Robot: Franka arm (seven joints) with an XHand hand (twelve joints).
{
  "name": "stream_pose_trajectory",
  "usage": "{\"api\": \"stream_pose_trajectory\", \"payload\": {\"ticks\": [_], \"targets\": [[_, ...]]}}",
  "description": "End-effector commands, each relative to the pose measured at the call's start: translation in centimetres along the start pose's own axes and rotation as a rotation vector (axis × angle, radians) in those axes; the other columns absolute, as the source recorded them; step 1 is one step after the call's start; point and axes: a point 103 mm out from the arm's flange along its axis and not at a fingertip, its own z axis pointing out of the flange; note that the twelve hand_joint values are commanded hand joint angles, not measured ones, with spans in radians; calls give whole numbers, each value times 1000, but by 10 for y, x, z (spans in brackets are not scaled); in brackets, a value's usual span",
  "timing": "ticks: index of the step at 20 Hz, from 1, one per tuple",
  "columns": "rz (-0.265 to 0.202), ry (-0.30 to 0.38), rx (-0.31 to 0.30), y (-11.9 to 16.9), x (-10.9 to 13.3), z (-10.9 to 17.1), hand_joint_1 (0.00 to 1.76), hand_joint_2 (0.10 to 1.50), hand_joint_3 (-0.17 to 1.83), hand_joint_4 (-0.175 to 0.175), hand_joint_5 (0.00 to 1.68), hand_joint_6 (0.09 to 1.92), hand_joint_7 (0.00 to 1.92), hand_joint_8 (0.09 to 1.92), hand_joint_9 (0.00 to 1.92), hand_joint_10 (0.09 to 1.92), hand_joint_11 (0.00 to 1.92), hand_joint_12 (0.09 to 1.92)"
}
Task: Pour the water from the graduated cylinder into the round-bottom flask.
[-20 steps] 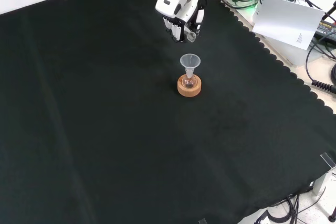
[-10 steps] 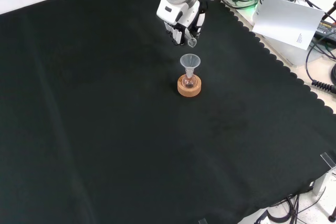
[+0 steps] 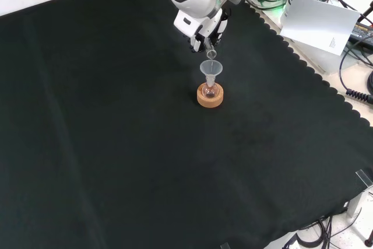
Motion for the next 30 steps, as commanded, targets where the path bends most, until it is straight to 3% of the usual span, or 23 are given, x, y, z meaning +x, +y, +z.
{"api": "stream_pose_trajectory", "payload": {"ticks": [1, 13, 30], "targets": [[26, -53, 30, -1, 3, -5, 1273, 1077, 0, -175, 1050, 895, 1080, 873, 1470, 87, 1262, 724], [57, -103, 93, -1, 3, -12, 1273, 1078, 0, -175, 1049, 897, 1079, 875, 1471, 87, 1262, 723], [94, -178, 111, -4, 5, -22, 1272, 1079, 1, -175, 1046, 901, 1076, 880, 1472, 87, 1260, 720]]}}
